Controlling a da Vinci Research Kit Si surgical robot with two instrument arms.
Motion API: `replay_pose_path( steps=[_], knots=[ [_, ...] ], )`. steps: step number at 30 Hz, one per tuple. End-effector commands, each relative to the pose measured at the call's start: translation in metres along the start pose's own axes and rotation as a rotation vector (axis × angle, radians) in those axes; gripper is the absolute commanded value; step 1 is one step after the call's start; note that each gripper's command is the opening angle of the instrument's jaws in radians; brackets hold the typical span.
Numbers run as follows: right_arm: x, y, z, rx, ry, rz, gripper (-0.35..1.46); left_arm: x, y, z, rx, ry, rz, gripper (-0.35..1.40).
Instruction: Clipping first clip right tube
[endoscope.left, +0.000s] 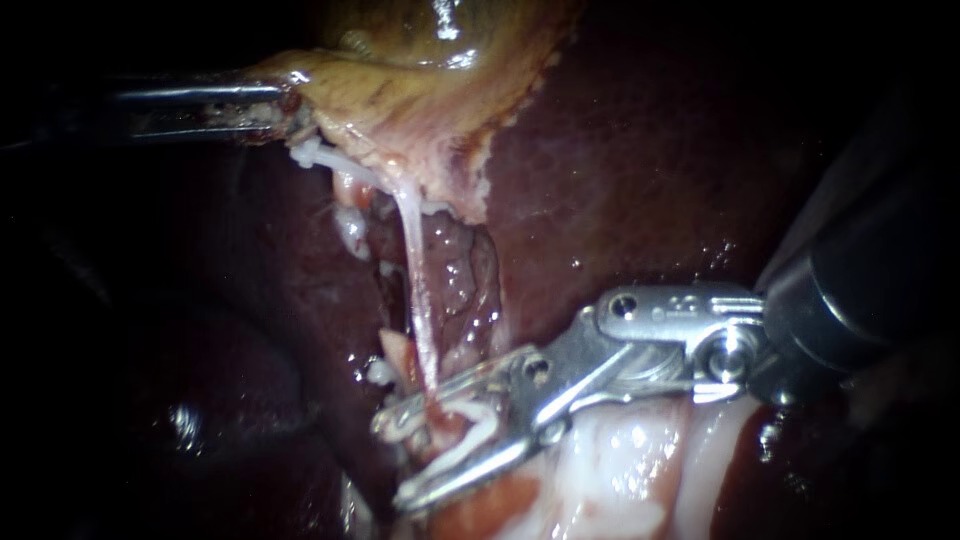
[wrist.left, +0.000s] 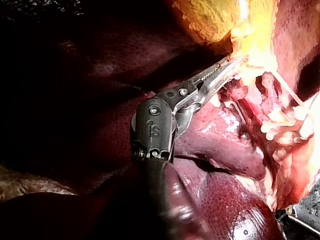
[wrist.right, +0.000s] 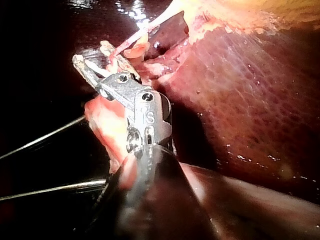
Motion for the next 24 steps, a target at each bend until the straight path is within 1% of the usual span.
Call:
replay_pose_path(
  steps=[1, 3, 4, 8, 12, 17, 24],
  knots=[
    [0.0000, 0.0000, -0.0002, -0.001, 0.001, 0.001, 0.02, 0.0000, 0.0000, 0.0000, 0.001, 0.000, 0.000, -0.35],
    [0.0000, -0.0001, -0.0004, 0.000, 0.001, 0.001, -0.10, -0.0001, 0.0000, 0.0000, 0.001, 0.000, 0.000, -0.35],
    [0.0000, -0.0001, -0.0004, 0.001, 0.001, 0.001, -0.19, -0.0001, 0.0000, 0.0000, 0.001, 0.000, 0.000, -0.35],
    [0.0000, 0.0001, -0.0008, 0.003, 0.004, 0.001, -0.34, -0.0001, 0.0000, 0.0000, 0.001, 0.000, 0.000, -0.35],
    [-0.0002, 0.0003, -0.0011, 0.004, 0.003, 0.013, -0.35, -0.0002, 0.0000, 0.0001, 0.002, 0.001, 0.001, -0.35],
    [-0.0001, 0.0003, -0.0017, -0.017, -0.004, 0.038, -0.35, -0.0002, 0.0000, 0.0001, 0.002, 0.001, 0.001, -0.35],
    [0.0000, 0.0003, -0.0018, -0.018, -0.004, 0.057, -0.35, -0.0002, 0.0000, 0.0002, 0.002, 0.001, 0.001, -0.35]
  ],
)
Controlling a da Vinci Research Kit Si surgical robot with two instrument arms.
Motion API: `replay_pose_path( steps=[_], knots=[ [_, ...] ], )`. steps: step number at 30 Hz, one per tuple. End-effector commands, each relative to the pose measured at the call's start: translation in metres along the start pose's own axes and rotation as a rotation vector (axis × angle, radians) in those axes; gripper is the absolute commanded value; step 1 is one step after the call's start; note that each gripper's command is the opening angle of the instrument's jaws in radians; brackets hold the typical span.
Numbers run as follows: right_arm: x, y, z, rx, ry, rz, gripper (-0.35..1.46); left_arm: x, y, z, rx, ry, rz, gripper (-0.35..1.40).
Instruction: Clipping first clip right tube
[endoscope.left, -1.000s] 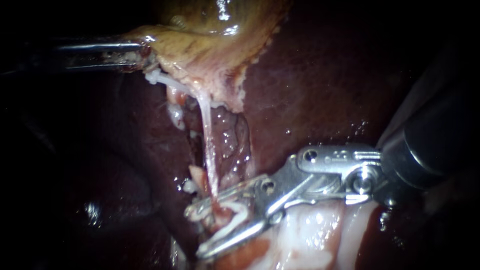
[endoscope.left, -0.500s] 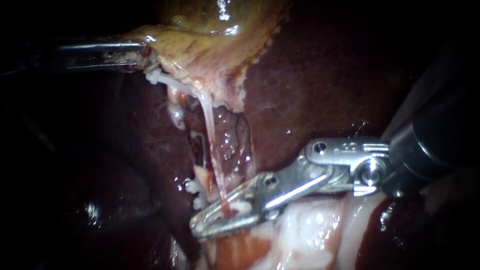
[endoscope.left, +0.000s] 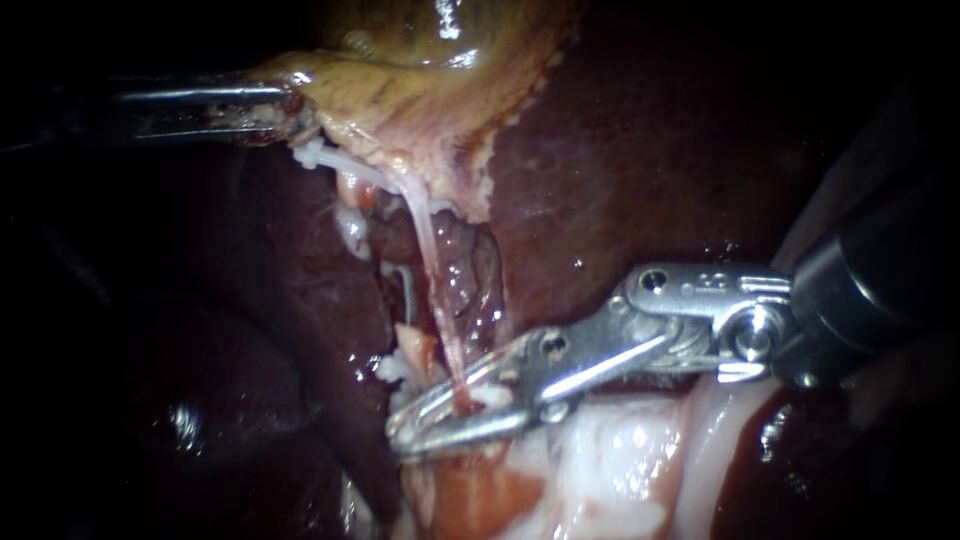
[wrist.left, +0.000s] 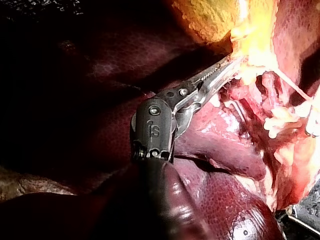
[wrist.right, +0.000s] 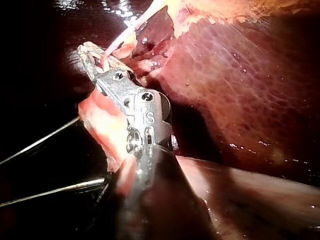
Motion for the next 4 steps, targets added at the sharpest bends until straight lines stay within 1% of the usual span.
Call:
replay_pose_path(
  steps=[1, 4],
  knots=[
    [0.0001, 0.0000, 0.0001, 0.002, 0.000, -0.001, -0.35, 0.0000, -0.0001, 0.0000, 0.000, 0.000, 0.000, -0.35],
    [0.0000, 0.0002, 0.0000, 0.002, 0.001, -0.001, -0.35, 0.0000, -0.0001, 0.0001, 0.000, 0.000, 0.000, -0.35]
  ],
)
